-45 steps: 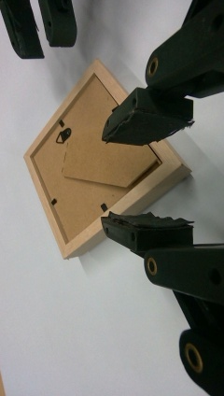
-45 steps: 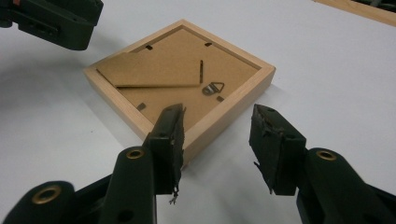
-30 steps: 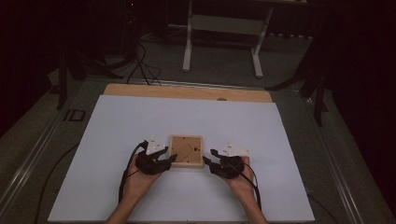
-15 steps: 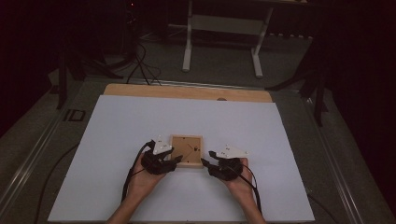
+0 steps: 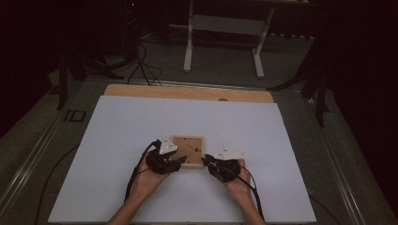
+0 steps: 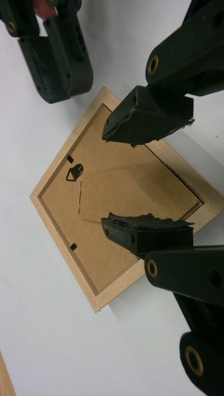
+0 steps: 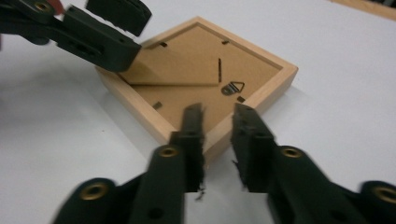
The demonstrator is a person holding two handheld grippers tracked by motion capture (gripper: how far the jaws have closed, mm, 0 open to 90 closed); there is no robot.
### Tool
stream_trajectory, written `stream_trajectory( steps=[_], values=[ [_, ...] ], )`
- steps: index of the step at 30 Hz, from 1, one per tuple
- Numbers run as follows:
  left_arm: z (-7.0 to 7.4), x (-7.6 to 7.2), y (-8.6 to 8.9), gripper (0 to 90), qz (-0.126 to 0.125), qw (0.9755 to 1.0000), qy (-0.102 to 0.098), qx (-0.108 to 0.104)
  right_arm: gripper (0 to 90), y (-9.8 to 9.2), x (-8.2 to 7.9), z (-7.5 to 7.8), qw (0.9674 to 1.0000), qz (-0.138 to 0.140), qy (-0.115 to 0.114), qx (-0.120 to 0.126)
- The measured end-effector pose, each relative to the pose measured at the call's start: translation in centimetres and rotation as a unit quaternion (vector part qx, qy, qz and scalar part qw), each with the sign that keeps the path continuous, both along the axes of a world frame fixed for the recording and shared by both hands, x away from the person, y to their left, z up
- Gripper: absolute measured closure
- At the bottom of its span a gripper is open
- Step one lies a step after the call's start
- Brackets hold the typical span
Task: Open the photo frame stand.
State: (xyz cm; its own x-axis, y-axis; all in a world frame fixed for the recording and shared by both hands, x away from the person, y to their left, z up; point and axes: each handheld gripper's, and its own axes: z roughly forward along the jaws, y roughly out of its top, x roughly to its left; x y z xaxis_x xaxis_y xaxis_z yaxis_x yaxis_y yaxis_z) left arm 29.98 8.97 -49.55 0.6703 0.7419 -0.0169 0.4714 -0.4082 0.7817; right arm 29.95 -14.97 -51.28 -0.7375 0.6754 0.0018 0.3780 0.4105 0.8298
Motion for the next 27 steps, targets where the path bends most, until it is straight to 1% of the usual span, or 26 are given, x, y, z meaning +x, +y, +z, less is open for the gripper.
stream_trajectory(
  steps=[1,2,5,13,15,18,22,27],
  values=[
    [0.0,0.0,0.0,51.8,-0.001,1.0,0.001,0.003,83.3,0.1,0.1,-0.2,1.0,0.001,0.003,-0.002],
    [0.0,0.1,0.0,51.6,-0.001,1.0,0.001,0.002,86.1,0.2,0.0,-0.3,1.0,0.0,0.001,-0.006],
    [-0.2,0.2,0.0,51.4,-0.001,1.0,0.003,0.005,89.4,0.4,0.0,-0.4,1.0,0.003,-0.001,-0.008],
    [-0.5,0.5,-0.2,51.2,-0.003,0.9999,0.009,0.008,89.8,0.5,-0.1,-0.6,0.9999,0.005,0.004,-0.009],
    [-0.6,0.6,-0.3,51.1,-0.004,0.9999,0.01,0.009,89.7,0.6,-0.2,-0.7,0.9999,0.012,0.004,-0.01],
    [-0.8,0.7,-0.5,50.5,-0.004,0.9998,0.013,0.012,89.8,0.8,-0.2,-0.7,0.9998,0.013,0.006,-0.012],
    [-1.0,0.8,-0.7,49.5,-0.003,0.9997,0.013,0.019,89.8,0.7,-0.2,-0.7,0.9998,0.016,0.006,-0.012],
    [-1.3,0.9,-0.8,48.8,-0.002,0.9997,0.015,0.021,89.8,0.8,-0.4,-0.8,0.9998,0.015,0.005,-0.01]
  ],
)
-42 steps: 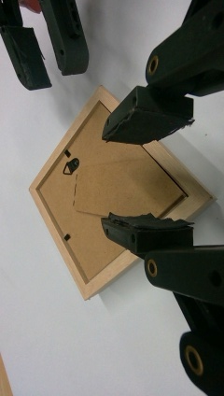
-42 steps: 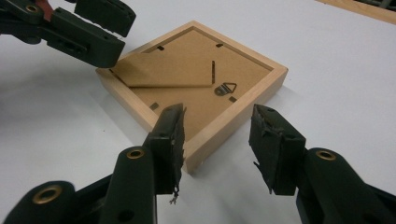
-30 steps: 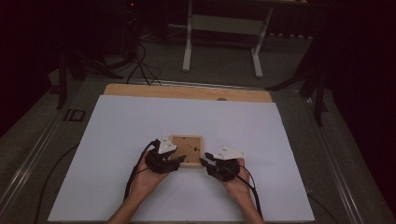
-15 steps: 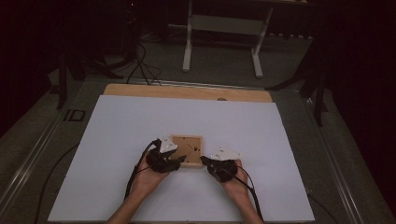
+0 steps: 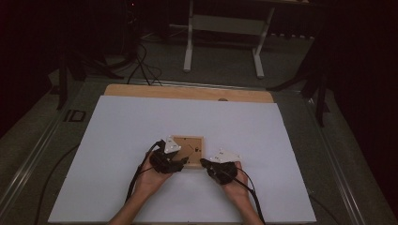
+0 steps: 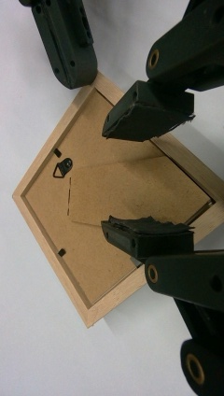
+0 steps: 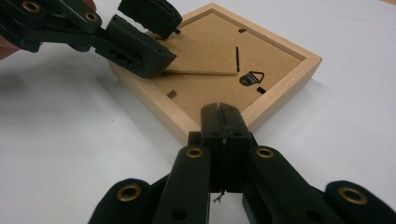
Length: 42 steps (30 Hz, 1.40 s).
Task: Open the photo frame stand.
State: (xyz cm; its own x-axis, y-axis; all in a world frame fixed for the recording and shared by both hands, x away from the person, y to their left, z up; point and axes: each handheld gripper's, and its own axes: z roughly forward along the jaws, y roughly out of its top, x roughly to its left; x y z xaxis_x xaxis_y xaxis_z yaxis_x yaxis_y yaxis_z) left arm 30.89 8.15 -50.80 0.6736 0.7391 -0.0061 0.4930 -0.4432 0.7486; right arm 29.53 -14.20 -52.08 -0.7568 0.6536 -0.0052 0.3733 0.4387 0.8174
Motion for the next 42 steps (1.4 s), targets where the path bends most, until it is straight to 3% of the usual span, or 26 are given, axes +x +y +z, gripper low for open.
stream_trajectory(
  steps=[10,13,30,42],
  values=[
    [-0.17,0.27,0.19,47.1,0.01,0.9999,-0.005,0.003,89.8,-0.08,0.01,-0.09,1.0,-0.001,0.001,0.007],
    [-0.41,0.39,0.27,46.7,0.011,0.9999,0.002,0.01,89.9,-0.08,-0.01,-0.08,1.0,-0.001,0.0,0.005],
    [-0.62,0.52,0.6,47.7,0.01,0.9999,0.01,0.0,89.9,-0.15,-0.05,-0.11,1.0,0.002,0.0,0.007],
    [-0.34,0.49,0.22,51.2,0.012,0.9997,0.013,0.016,89.9,-0.17,-0.06,-0.13,1.0,0.002,0.0,0.007]
  ],
)
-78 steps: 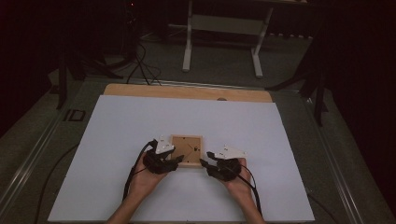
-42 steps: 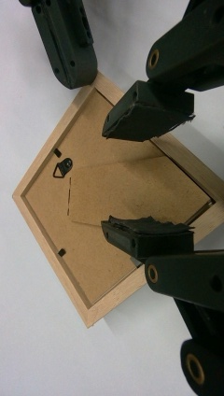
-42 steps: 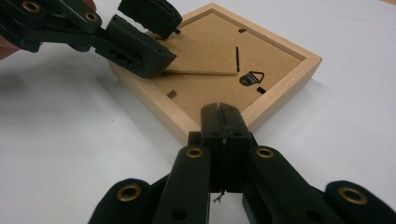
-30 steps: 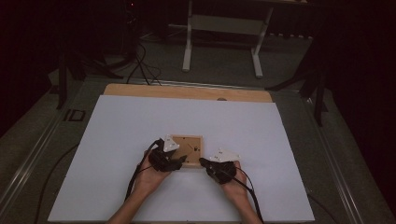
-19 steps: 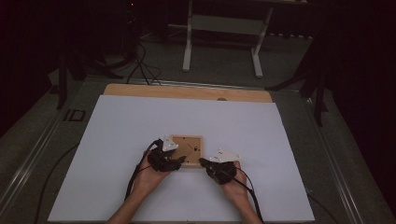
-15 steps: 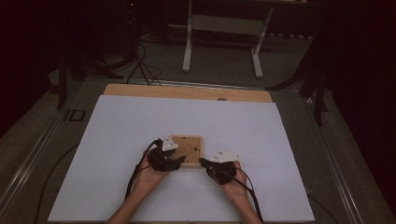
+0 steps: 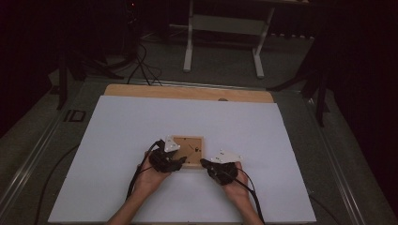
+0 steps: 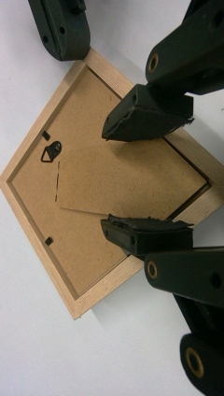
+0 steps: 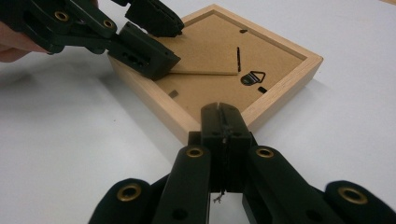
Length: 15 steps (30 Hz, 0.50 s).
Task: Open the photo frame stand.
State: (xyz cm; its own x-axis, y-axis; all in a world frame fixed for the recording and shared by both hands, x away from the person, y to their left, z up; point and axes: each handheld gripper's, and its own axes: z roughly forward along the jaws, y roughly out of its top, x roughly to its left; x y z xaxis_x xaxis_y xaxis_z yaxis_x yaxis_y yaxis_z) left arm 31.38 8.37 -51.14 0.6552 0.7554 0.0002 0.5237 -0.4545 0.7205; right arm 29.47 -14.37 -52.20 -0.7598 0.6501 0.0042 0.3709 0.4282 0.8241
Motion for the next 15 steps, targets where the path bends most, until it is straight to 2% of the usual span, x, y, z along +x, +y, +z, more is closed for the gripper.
stream_trajectory(
  steps=[6,15],
  values=[
    [0.9,0.1,-0.4,51.2,0.006,0.9999,0.013,0.01,90.0,0.0,0.0,0.0,1.0,0.0,-0.001,-0.001],
    [2.3,0.5,-0.7,51.2,0.001,0.9999,0.01,0.012,89.9,0.0,0.0,0.0,1.0,0.001,-0.002,-0.003]
  ],
)
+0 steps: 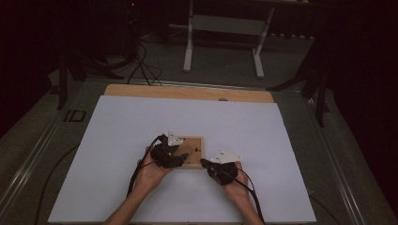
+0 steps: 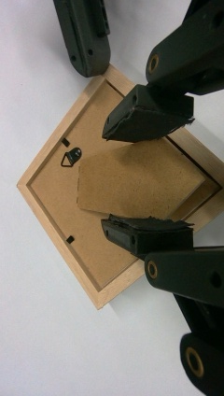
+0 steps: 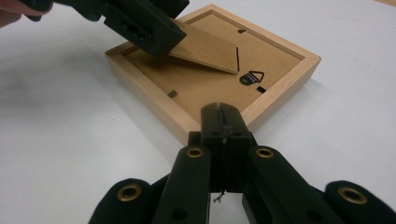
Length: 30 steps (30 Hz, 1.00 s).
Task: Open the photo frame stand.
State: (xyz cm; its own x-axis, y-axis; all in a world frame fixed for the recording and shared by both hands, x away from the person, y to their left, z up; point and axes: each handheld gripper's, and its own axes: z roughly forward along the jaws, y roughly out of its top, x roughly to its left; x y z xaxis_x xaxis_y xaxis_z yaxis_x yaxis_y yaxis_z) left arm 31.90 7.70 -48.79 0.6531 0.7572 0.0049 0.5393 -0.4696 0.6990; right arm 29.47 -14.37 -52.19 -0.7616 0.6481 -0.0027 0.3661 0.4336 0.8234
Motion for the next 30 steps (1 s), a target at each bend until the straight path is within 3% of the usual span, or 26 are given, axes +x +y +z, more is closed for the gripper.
stream_trajectory(
  steps=[6,7,8,9,10,11,15,18,25,30],
  values=[
    [0.9,0.3,-0.3,51.3,-0.001,1.0,-0.006,-0.006,89.9,0.0,0.0,0.0,1.0,0.0,-0.001,0.0],
    [1.1,0.3,-0.4,51.5,0.017,0.9996,-0.021,0.007,89.9,0.0,0.0,0.0,1.0,0.0,-0.001,0.0],
    [1.2,0.4,-0.2,73.8,0.026,0.9994,-0.024,0.003,90.0,0.0,0.0,0.0,1.0,0.0,-0.001,0.0],
    [1.2,0.7,0.2,71.2,0.012,0.9993,-0.001,-0.036,89.9,0.0,0.0,0.0,1.0,-0.001,-0.001,0.0],
    [1.2,0.7,0.2,70.8,0.008,0.9993,0.0,-0.037,89.9,0.0,0.0,0.0,1.0,-0.001,0.0,0.0],
    [1.2,0.5,0.0,67.5,0.004,0.9997,-0.015,-0.017,89.9,0.0,0.0,0.0,1.0,-0.001,0.0,0.0],
    [1.0,0.3,-0.4,56.4,0.0,0.9998,-0.015,-0.008,89.9,0.0,0.0,0.0,1.0,0.0,-0.001,0.0],
    [1.1,0.4,-0.3,51.4,0.005,0.9997,-0.011,-0.021,89.9,0.0,0.0,0.0,1.0,-0.001,-0.002,-0.001],
    [0.7,0.6,0.6,44.0,0.014,0.9981,0.029,-0.052,89.9,0.0,0.0,0.0,1.0,-0.001,-0.002,-0.001],
    [0.1,0.6,1.0,44.1,0.019,0.9977,0.04,-0.052,89.9,0.0,0.0,0.0,1.0,-0.001,-0.003,-0.001]
  ],
)
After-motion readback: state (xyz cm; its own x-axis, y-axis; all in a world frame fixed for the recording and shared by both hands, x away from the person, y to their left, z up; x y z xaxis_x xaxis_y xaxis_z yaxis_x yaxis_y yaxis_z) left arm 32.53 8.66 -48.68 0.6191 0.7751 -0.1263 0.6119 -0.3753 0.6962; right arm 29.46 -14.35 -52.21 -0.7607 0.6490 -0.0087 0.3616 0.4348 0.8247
